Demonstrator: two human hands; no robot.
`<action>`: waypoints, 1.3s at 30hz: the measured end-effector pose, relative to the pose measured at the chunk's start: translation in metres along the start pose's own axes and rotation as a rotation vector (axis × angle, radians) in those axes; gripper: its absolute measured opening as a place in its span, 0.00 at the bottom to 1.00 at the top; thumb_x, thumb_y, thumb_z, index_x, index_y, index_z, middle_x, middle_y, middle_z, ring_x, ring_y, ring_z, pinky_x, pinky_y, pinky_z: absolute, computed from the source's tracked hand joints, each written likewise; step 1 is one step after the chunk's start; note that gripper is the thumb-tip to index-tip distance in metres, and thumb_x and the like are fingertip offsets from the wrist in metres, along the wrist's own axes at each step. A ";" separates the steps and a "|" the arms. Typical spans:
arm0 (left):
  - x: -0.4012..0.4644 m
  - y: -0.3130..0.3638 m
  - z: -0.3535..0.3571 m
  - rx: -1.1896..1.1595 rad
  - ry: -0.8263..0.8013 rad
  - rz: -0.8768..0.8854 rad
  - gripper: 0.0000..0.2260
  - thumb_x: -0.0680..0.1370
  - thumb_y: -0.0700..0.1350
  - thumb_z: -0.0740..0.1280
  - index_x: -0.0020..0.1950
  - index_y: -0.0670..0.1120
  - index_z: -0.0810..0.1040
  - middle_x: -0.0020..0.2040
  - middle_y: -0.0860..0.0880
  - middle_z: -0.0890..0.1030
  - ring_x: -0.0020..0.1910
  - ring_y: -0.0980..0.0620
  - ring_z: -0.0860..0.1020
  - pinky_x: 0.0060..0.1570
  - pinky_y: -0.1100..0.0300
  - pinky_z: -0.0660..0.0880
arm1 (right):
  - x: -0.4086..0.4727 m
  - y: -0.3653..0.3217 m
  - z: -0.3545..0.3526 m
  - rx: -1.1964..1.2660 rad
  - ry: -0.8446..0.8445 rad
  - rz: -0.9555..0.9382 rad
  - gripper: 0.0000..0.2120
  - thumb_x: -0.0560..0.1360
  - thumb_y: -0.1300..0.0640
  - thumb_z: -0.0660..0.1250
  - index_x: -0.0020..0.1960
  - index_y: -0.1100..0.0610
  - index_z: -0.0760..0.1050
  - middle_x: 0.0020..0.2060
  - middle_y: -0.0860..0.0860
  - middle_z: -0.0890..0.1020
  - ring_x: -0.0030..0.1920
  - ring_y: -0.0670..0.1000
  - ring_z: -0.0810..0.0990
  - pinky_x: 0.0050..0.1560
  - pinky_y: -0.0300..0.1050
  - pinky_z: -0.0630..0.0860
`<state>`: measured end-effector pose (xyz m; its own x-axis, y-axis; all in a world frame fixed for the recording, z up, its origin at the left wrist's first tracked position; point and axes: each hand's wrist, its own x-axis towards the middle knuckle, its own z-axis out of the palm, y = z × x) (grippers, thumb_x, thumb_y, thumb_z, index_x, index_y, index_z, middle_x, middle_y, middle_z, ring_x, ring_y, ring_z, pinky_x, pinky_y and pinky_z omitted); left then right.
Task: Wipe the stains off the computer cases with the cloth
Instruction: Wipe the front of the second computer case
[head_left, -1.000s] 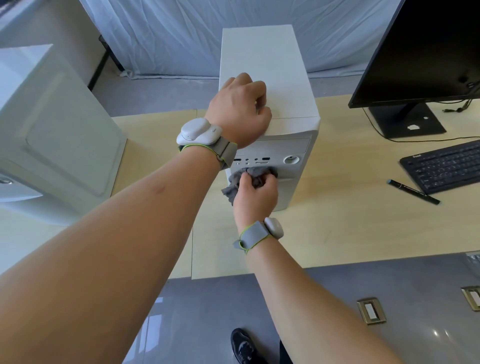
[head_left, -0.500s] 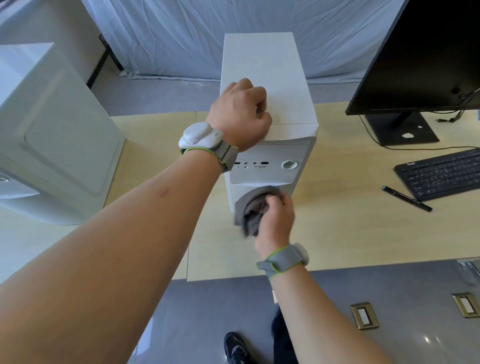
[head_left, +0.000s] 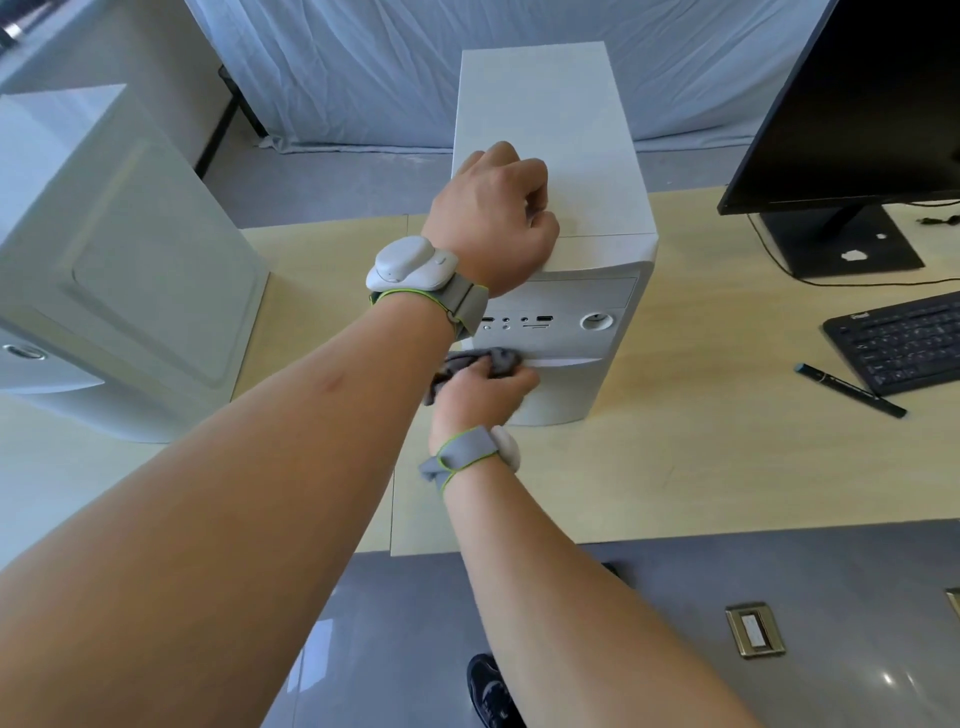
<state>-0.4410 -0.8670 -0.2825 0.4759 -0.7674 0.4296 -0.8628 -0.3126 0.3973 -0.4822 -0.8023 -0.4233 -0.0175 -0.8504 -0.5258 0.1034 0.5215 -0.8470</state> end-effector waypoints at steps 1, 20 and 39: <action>0.000 -0.001 -0.001 0.000 -0.003 -0.002 0.05 0.73 0.46 0.63 0.44 0.48 0.77 0.48 0.52 0.76 0.49 0.50 0.72 0.42 0.58 0.69 | -0.009 0.008 0.004 -0.085 -0.080 0.067 0.06 0.79 0.52 0.63 0.48 0.53 0.68 0.45 0.55 0.80 0.42 0.60 0.80 0.42 0.51 0.78; -0.001 0.002 -0.002 -0.014 -0.009 -0.011 0.06 0.73 0.46 0.63 0.44 0.47 0.78 0.48 0.51 0.76 0.49 0.49 0.73 0.42 0.57 0.70 | 0.010 -0.002 -0.051 -0.263 -0.333 -0.114 0.03 0.73 0.58 0.71 0.46 0.55 0.77 0.38 0.49 0.82 0.37 0.50 0.80 0.36 0.39 0.73; 0.009 0.005 -0.009 0.163 -0.308 0.033 0.20 0.83 0.56 0.54 0.71 0.49 0.71 0.80 0.51 0.63 0.81 0.48 0.56 0.79 0.47 0.51 | 0.034 -0.153 -0.087 -0.121 -0.324 -0.309 0.21 0.73 0.41 0.69 0.42 0.59 0.69 0.31 0.48 0.73 0.31 0.50 0.72 0.33 0.43 0.71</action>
<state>-0.4398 -0.8705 -0.2698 0.3952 -0.9036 0.1653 -0.9044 -0.3513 0.2421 -0.5855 -0.9048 -0.3183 0.2842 -0.9351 -0.2117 0.0247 0.2279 -0.9734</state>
